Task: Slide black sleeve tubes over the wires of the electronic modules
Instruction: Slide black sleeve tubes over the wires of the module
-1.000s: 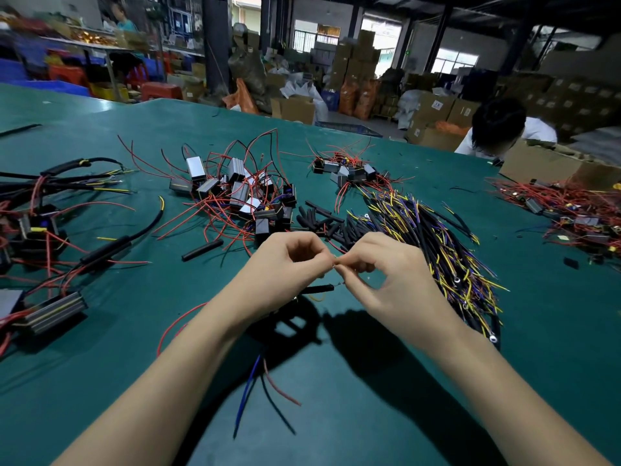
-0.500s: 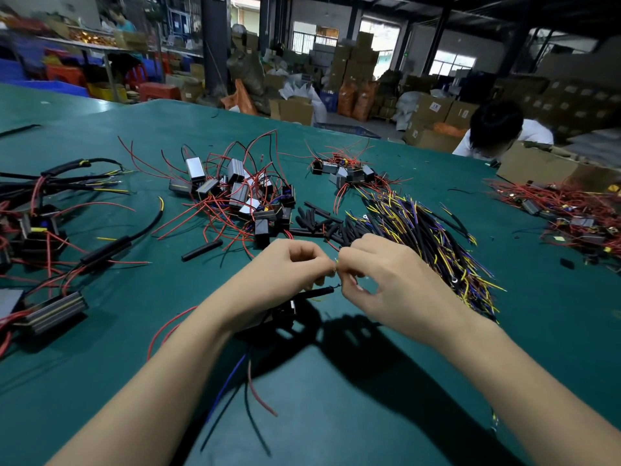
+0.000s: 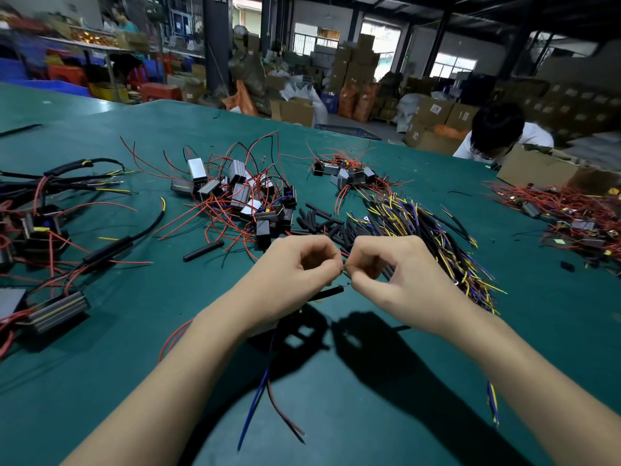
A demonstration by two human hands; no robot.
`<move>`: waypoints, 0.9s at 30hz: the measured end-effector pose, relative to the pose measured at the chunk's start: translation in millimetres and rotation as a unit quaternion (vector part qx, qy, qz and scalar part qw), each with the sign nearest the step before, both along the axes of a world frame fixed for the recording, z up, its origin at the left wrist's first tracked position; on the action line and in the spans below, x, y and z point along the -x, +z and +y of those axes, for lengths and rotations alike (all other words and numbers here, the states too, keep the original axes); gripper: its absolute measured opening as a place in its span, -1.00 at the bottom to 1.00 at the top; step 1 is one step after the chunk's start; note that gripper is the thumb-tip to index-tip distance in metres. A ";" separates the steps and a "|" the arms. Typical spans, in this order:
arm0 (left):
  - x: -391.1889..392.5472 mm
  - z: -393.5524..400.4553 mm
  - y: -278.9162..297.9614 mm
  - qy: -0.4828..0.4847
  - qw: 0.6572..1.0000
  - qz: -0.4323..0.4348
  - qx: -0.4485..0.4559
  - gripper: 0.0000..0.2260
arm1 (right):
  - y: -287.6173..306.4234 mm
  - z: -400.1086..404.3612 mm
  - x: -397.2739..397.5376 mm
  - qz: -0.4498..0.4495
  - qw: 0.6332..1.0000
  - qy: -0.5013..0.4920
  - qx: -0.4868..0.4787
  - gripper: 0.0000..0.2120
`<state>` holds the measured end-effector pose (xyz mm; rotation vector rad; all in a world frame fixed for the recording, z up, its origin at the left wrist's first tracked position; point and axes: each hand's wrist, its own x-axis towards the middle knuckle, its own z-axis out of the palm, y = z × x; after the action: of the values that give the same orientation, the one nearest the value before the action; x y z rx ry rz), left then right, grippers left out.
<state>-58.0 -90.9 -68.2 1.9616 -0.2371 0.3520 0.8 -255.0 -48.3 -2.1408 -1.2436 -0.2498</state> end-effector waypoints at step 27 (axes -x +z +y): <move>-2.7 -3.1 0.1 0.004 1.000 0.004 -0.017 -0.82 | 0.8 -2.8 -6.2 -0.406 0.906 0.029 0.113 -0.87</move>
<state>-55.3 -94.1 -68.1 1.9970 -0.2304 0.3473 7.0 -257.8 -47.5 -2.2571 -1.8534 -1.1075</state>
